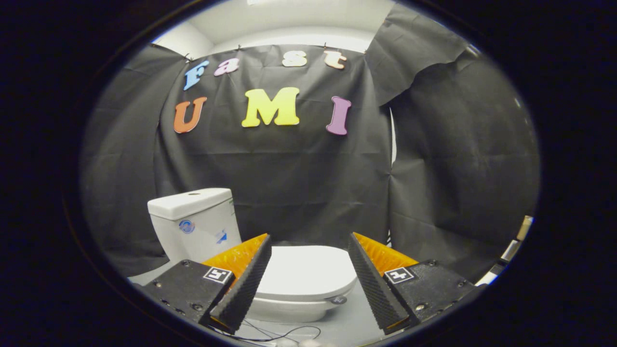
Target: Open the toilet lid.
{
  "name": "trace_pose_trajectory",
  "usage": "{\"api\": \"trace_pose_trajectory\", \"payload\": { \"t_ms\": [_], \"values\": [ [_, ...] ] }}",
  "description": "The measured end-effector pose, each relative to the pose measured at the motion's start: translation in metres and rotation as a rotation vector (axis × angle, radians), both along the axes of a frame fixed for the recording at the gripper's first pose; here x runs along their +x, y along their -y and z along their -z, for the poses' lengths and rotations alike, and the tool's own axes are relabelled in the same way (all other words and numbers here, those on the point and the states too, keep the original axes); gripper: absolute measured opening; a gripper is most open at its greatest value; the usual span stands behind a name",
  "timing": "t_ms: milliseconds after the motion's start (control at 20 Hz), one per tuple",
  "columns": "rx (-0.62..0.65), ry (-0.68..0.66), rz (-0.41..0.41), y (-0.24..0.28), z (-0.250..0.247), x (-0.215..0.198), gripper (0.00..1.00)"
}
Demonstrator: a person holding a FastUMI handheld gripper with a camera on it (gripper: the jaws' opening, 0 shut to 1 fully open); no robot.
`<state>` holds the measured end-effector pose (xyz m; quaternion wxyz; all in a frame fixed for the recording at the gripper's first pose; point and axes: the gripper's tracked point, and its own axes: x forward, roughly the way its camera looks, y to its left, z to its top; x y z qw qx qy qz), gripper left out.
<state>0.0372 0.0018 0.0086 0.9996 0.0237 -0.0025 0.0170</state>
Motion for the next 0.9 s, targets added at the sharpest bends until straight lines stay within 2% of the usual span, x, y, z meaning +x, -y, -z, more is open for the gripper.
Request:
{"api": "trace_pose_trajectory", "payload": {
  "t_ms": [450,650,900],
  "values": [
    [0.184,-0.025,-0.089,0.013,0.000,0.077,1.00],
    [0.320,-0.128,-0.106,0.031,0.043,0.111,1.00],
    [0.540,-0.313,-0.082,0.070,0.127,0.140,1.00]
  ]
}}
